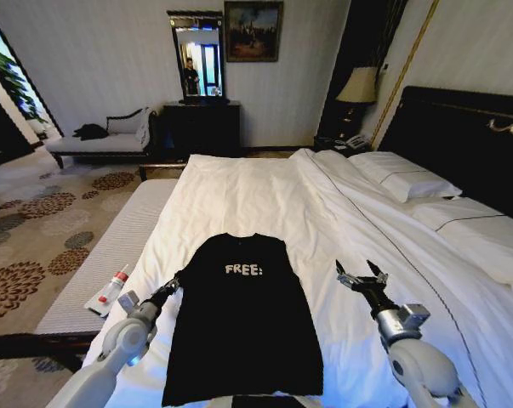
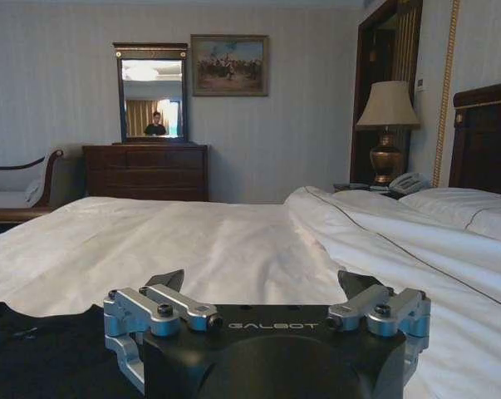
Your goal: Fold the clothes on the bed.
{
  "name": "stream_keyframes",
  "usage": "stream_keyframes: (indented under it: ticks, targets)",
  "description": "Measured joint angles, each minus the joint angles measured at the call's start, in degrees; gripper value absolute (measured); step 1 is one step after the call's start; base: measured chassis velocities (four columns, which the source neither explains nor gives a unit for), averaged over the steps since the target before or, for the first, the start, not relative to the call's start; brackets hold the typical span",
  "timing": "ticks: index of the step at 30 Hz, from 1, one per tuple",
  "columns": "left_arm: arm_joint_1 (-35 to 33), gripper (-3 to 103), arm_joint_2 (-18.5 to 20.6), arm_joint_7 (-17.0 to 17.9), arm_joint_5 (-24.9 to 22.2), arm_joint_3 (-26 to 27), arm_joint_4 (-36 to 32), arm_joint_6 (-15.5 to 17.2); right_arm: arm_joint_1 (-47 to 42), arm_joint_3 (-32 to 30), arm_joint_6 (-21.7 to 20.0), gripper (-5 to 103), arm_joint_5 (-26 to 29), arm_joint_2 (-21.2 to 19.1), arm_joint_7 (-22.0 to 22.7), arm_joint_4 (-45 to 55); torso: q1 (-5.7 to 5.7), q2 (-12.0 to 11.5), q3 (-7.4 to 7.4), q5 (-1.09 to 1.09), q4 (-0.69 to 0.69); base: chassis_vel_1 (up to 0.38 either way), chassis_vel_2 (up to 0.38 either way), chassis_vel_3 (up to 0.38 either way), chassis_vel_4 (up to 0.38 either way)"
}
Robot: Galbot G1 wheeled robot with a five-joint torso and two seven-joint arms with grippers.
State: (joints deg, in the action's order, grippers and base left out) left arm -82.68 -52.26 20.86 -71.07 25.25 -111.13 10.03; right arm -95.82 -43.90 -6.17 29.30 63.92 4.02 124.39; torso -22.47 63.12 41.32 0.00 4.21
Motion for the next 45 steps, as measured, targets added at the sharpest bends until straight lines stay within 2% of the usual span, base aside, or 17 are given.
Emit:
stream_keyframes:
  ticks: [3,5,6,7,9,10,12,17,18,20,25,36,45]
  targets:
    - [-4.20,71,-0.60,-0.32,2.10,0.43,-2.31,-0.02,0.16,0.03,-0.04,100,-0.01,0.05,0.02,-0.13,0.00,0.01,0.00,0.00,-0.01,0.000,0.000,0.000,0.000]
    - [-5.88,71,-0.98,-0.69,3.55,0.43,-2.92,-0.11,0.16,0.04,-0.04,100,0.00,0.13,0.02,-0.20,0.00,0.01,0.00,0.00,-0.02,0.000,0.000,0.000,0.000]
    - [-7.79,82,-1.47,-1.19,5.38,0.43,-3.35,-0.38,0.16,0.03,-0.03,100,-0.02,0.23,0.02,-0.29,0.00,0.00,0.00,0.00,-0.02,0.000,0.000,0.000,0.000]
    - [-8.89,82,-1.92,-1.43,6.46,0.44,-3.41,-0.61,0.14,0.05,-0.01,100,-0.08,0.33,0.01,-0.42,0.00,0.00,0.00,0.00,-0.02,0.000,0.000,0.000,0.000]
    - [-9.63,92,-2.56,-1.52,7.05,0.68,-3.40,-0.89,0.12,0.25,0.05,100,-0.23,0.56,0.00,-0.59,0.00,0.01,0.00,0.00,-0.02,0.000,0.000,0.000,0.000]
    - [-9.63,92,-2.56,-1.52,7.05,0.68,-3.40,-0.89,0.12,0.25,0.05,100,-0.23,0.56,0.00,-0.59,0.00,0.01,0.00,0.00,-0.02,0.000,0.000,0.000,0.000]
    - [-9.42,99,-2.68,-1.52,6.70,1.20,-3.46,-0.97,0.01,0.39,0.14,100,-0.42,0.75,-0.05,-0.71,0.00,0.00,0.00,0.00,-0.01,0.000,0.000,0.000,0.000]
    - [-7.31,100,-2.28,-1.52,5.03,1.71,-4.14,-0.96,-0.27,0.26,0.28,100,-0.54,0.70,-0.14,-0.76,-0.01,0.01,0.00,0.01,0.00,0.000,0.000,0.000,0.000]
    - [-6.16,103,-2.06,-1.48,4.49,1.54,-4.09,-0.90,-0.33,0.07,0.29,100,-0.52,0.53,-0.15,-0.76,-0.01,0.01,0.00,0.00,0.00,0.000,0.000,0.000,0.000]
    - [-4.00,99,-1.76,-1.23,3.09,0.96,-3.38,-0.59,-0.48,-0.31,0.29,100,-0.41,0.07,-0.16,-0.59,-0.01,0.00,0.00,0.00,0.01,0.000,0.000,0.000,0.000]
    - [-1.54,98,-1.83,-1.13,0.43,0.57,-1.60,-0.21,-0.99,-1.38,0.27,100,-0.03,-0.53,-0.16,-0.28,-0.01,0.00,0.00,0.00,0.00,0.000,0.000,0.000,0.000]
    - [3.06,87,-2.59,-1.74,-0.27,-1.51,2.28,-0.07,-0.99,-1.79,-0.21,100,0.34,-0.93,0.04,0.19,-0.01,0.00,0.00,0.00,-0.01,0.000,0.000,0.000,0.000]
    - [6.86,84,-2.41,-1.87,-1.31,-2.88,3.81,0.23,-1.54,-2.87,-0.64,100,1.02,-1.66,0.27,0.77,-0.01,0.00,0.00,0.00,0.00,0.000,0.000,0.000,0.000]
